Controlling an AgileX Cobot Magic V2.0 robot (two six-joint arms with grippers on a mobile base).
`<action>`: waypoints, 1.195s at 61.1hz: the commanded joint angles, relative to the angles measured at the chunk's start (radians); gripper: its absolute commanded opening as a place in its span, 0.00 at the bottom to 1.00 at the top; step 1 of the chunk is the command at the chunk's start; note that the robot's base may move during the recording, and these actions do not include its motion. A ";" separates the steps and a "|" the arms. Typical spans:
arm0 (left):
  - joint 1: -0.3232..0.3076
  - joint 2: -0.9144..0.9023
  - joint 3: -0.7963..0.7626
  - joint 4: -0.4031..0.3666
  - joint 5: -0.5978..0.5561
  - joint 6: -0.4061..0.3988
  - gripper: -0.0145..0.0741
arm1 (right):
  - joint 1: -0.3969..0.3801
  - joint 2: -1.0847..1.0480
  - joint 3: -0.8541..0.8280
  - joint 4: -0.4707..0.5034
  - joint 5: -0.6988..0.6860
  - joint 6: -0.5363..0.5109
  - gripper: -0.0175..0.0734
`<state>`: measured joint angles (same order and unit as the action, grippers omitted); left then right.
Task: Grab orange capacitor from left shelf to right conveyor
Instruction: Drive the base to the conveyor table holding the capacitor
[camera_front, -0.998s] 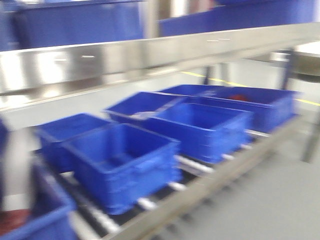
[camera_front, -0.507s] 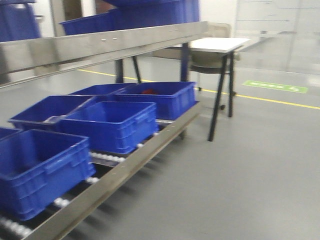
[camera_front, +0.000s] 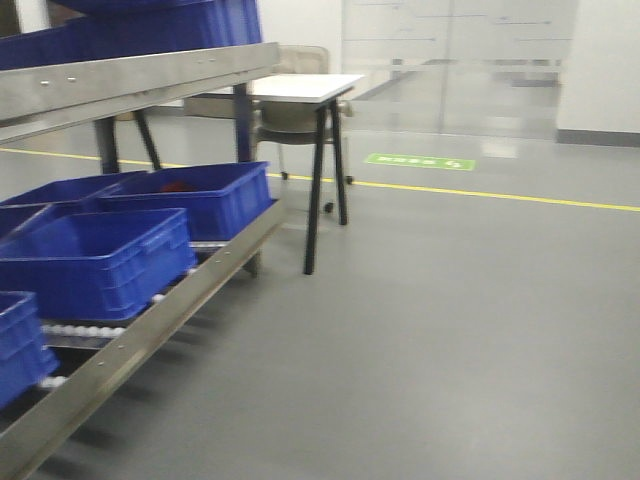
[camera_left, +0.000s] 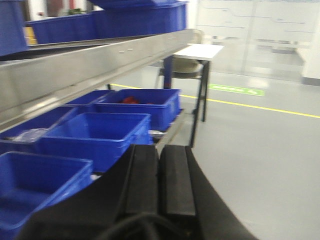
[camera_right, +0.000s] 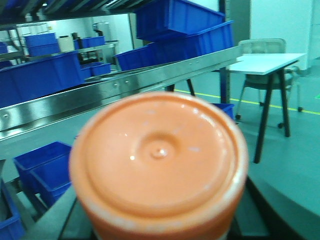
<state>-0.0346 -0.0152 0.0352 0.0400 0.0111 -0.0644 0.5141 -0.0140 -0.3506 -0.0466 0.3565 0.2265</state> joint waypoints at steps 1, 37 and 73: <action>0.000 -0.007 0.022 -0.002 -0.091 -0.006 0.02 | 0.000 -0.009 -0.027 -0.005 -0.091 -0.003 0.25; 0.000 -0.007 0.022 -0.002 -0.091 -0.006 0.02 | 0.000 -0.009 -0.027 -0.005 -0.091 -0.003 0.25; 0.000 -0.007 0.022 -0.002 -0.091 -0.006 0.02 | 0.000 -0.009 -0.027 -0.005 -0.091 -0.003 0.25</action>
<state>-0.0346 -0.0152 0.0352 0.0400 0.0111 -0.0644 0.5141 -0.0140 -0.3506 -0.0466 0.3565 0.2265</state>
